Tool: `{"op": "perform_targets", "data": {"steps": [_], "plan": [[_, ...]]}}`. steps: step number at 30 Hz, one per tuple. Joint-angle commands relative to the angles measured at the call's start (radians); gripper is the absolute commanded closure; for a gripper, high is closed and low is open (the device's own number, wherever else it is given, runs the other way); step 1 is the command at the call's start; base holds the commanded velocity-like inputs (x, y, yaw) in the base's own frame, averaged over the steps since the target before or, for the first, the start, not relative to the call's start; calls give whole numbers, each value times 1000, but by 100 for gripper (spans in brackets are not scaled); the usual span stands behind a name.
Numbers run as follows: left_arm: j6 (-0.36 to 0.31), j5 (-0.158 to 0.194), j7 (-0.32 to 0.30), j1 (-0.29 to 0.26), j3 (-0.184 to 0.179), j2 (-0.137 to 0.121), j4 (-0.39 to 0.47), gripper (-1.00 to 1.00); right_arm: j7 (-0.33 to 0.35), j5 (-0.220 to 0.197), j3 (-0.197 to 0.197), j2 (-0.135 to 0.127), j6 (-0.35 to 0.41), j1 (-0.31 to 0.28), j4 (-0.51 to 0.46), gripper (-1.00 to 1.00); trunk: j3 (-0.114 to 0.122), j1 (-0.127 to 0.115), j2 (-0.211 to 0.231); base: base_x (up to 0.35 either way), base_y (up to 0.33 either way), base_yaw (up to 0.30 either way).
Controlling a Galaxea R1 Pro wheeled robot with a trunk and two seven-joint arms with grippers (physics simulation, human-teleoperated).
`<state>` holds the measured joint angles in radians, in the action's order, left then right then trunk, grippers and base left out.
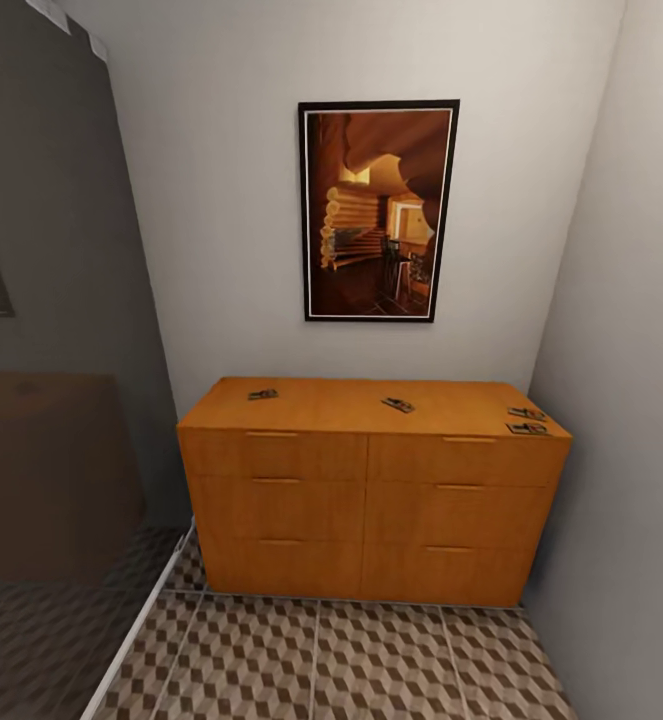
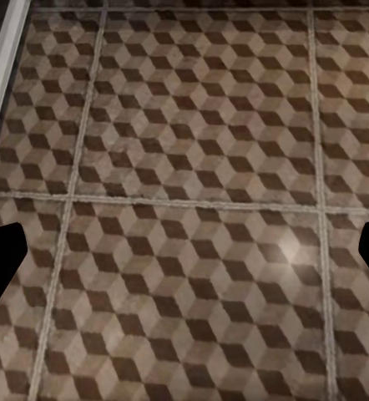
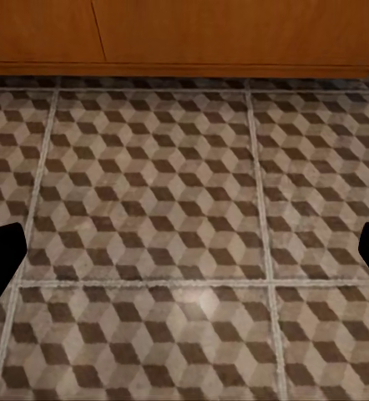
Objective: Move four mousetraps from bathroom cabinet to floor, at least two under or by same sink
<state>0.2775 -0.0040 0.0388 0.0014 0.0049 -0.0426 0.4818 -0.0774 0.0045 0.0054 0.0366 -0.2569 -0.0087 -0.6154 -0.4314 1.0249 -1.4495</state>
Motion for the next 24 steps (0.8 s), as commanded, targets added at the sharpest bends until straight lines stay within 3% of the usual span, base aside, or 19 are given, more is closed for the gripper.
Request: {"op": "perform_targets", "data": {"steps": [1, 10, 11, 13, 14, 24], "plan": [[2, -1, 3, 0, 0, -1, 2, -100, -4, 0, 1, 0, -3, -1, 13, -100, -1, 0, 0, 26, 0, 0], [2, -1, 3, 0, 0, -3, -1, -100, -4, 1, 0, -1, -2, -1, 232, -100, -1, 0, 0, 7, 0, 0], [2, -1, 3, 0, 0, -3, -2, -100, -4, 1, -1, -1, -2, -1, 349, -100, -1, 0, 0, 0, 0, 0], [2, -1, 3, 0, 0, -3, -2, -100, -4, 0, 0, -1, -2, -1, 388, -100, -1, 0, 0, 0, 0, 0], [2, -1, 3, 0, 0, -3, -3, -100, -4, 0, 1, 0, -1, -1, 453, -100, -1, 0, 0, 0, 0, 0], [2, -2, 3, 0, -3, -1, -3, -100, -4, 0, -2, 0, -2, -1, 486, -100, -1, 0, 0, 0, 0, 0]]}}
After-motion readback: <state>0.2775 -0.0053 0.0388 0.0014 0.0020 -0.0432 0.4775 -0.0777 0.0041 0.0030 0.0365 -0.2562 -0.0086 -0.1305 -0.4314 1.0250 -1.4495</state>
